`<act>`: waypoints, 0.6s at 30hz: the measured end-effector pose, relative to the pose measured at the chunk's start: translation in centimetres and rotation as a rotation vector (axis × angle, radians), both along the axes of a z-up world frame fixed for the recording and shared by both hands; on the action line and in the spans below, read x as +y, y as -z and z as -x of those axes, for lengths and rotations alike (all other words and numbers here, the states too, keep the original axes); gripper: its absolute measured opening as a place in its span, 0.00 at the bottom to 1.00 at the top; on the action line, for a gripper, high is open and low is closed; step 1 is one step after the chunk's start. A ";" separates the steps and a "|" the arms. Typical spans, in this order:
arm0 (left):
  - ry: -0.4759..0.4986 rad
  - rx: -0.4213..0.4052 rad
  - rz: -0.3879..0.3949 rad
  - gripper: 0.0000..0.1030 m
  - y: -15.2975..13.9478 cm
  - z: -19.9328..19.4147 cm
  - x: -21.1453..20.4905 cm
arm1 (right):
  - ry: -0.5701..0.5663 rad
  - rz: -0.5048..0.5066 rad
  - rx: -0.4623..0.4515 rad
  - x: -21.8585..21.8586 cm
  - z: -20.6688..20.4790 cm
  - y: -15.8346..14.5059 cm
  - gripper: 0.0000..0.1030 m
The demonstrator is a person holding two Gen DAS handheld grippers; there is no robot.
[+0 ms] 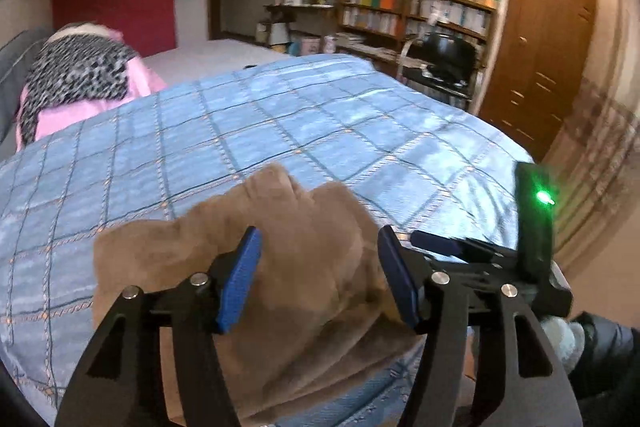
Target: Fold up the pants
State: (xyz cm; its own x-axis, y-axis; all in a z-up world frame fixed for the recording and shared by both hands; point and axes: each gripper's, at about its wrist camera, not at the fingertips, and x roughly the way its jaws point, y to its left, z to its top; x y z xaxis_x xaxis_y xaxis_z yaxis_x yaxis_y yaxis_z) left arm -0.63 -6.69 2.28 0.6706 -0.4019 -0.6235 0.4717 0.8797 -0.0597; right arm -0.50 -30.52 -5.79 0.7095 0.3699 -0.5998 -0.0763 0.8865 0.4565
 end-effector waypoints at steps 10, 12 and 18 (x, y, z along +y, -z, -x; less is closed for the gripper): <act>-0.009 0.032 0.096 0.66 -0.8 1.6 3.1 | 0.036 -0.034 -0.018 -1.5 1.3 -1.0 0.67; -0.066 0.048 0.127 0.67 -0.8 1.2 5.1 | 0.017 -0.082 -0.019 -1.6 1.3 -1.4 0.67; -0.229 0.092 0.197 0.67 0.1 0.0 10.5 | -0.058 -0.144 -0.038 0.1 1.1 -3.0 0.67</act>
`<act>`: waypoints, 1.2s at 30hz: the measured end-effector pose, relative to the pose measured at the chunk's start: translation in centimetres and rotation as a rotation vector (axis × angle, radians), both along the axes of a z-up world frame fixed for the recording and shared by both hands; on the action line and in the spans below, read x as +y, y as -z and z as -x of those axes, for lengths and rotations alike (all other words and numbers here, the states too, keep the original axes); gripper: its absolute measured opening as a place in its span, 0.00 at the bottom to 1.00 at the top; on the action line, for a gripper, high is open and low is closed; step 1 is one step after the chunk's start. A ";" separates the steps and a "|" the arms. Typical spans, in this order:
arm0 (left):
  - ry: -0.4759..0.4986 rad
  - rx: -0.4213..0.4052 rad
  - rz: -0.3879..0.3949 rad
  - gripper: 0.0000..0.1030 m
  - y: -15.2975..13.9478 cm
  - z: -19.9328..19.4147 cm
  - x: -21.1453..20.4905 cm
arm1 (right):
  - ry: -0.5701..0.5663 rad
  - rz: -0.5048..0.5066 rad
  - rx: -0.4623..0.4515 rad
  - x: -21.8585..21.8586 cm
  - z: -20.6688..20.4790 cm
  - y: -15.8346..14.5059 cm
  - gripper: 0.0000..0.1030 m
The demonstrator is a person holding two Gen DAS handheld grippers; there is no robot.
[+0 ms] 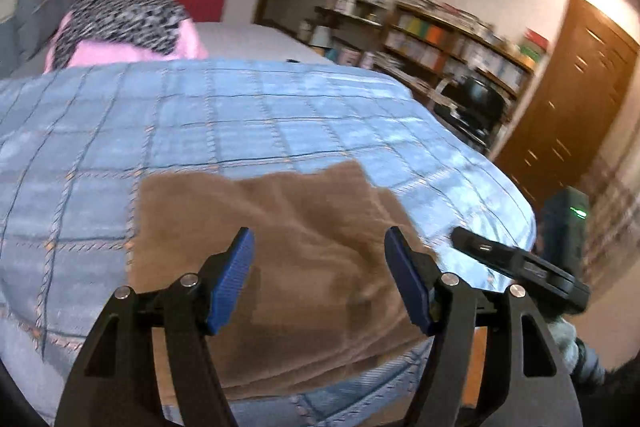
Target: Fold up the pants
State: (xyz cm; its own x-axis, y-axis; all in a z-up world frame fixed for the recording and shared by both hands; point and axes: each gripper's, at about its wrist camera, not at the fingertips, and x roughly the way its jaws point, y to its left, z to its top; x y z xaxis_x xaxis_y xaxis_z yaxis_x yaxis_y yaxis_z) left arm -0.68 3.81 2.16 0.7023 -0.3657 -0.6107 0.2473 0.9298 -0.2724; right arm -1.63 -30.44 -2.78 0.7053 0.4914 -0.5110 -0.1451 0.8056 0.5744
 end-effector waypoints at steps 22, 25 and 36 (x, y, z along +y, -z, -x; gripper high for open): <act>-0.077 0.064 0.041 0.68 3.4 -1.1 4.0 | -0.186 0.087 0.042 4.0 0.5 -2.2 0.08; -0.059 0.071 0.042 0.69 3.9 -1.2 3.4 | -0.150 0.145 0.075 3.3 1.3 -1.2 0.08; -0.013 0.085 0.006 0.69 4.8 -1.0 1.9 | -0.176 0.100 0.008 5.2 -1.4 -2.0 0.42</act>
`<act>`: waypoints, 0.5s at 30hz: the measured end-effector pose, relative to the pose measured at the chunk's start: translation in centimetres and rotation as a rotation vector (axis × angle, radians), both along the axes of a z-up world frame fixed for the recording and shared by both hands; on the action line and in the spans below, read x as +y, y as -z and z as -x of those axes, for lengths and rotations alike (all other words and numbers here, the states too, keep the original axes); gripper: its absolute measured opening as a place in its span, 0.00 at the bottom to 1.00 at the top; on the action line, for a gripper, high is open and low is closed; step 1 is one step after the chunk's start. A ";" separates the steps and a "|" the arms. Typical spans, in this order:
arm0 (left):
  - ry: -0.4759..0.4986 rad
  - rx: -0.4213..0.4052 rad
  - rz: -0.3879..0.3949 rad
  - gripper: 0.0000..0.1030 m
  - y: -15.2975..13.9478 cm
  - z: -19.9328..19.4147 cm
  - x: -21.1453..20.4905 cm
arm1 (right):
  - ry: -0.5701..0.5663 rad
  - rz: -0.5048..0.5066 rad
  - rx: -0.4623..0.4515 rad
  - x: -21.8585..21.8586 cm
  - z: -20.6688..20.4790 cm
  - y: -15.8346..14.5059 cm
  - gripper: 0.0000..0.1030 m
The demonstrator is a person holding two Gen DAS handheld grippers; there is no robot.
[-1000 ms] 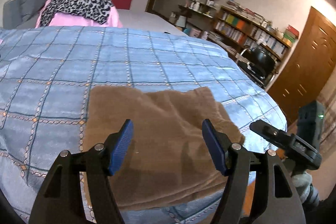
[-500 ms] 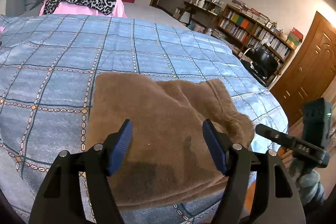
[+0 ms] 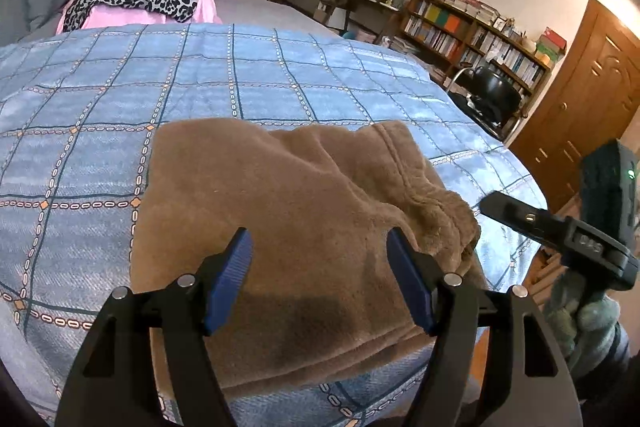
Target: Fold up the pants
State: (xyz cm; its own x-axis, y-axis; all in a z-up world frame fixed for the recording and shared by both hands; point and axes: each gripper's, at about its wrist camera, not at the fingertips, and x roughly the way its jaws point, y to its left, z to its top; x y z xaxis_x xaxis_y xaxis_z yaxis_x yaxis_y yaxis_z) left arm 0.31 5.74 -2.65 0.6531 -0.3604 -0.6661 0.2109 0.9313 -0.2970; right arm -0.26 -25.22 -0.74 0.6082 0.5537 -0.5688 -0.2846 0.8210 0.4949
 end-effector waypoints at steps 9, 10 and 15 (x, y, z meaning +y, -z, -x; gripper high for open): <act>-0.006 -0.025 -0.002 0.69 -0.8 -0.5 0.1 | -0.156 -0.060 0.079 1.4 -1.6 1.9 0.12; -0.002 -0.026 -0.002 0.69 -0.9 -0.6 0.0 | -0.153 -0.070 0.071 0.8 -1.1 1.4 0.12; 0.051 -0.023 0.013 0.69 -0.6 -1.0 -1.8 | -0.116 -0.014 0.089 -0.4 0.8 1.3 0.12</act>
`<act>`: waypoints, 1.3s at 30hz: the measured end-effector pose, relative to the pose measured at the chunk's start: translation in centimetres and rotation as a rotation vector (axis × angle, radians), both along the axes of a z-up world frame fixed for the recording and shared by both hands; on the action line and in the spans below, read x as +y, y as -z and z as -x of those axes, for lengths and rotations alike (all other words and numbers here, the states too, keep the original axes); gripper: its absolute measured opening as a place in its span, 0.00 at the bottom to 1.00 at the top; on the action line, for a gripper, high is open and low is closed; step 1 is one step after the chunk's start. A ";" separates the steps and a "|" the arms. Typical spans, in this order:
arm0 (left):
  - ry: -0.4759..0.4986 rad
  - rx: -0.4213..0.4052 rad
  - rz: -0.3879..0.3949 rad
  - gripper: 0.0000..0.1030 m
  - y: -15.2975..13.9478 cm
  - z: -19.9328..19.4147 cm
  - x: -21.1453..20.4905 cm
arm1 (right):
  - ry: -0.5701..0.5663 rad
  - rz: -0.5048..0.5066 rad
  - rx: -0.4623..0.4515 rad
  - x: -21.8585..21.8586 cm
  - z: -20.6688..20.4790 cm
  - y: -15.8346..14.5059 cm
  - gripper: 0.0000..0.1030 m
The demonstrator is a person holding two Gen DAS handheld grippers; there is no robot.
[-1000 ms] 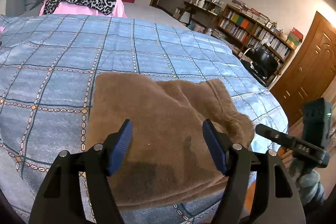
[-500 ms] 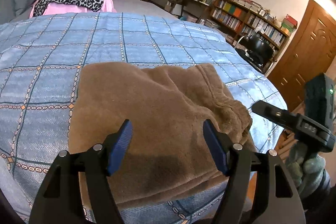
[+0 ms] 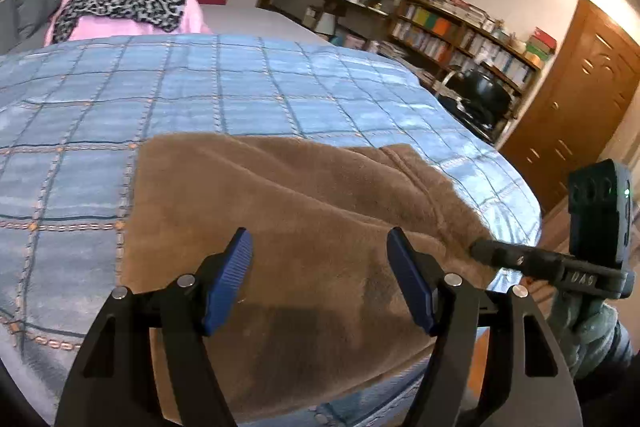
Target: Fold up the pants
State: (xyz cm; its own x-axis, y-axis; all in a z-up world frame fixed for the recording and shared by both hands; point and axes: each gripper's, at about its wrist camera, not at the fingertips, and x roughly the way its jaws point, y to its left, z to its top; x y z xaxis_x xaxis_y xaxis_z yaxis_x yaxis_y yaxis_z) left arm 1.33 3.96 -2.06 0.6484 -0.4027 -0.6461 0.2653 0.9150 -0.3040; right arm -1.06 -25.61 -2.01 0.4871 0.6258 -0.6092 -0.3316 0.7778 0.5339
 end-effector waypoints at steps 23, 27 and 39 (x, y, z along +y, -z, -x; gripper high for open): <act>0.081 0.018 -0.145 0.77 3.7 1.7 -4.4 | 0.122 0.017 0.094 -0.6 -5.0 3.8 0.71; 0.082 0.017 -0.144 0.78 3.8 1.8 -4.3 | 0.100 -0.002 0.106 0.0 -4.7 4.1 0.60; 0.058 0.024 -0.088 0.78 2.5 1.6 -3.0 | 0.064 -0.072 0.032 -0.2 -4.0 0.8 0.23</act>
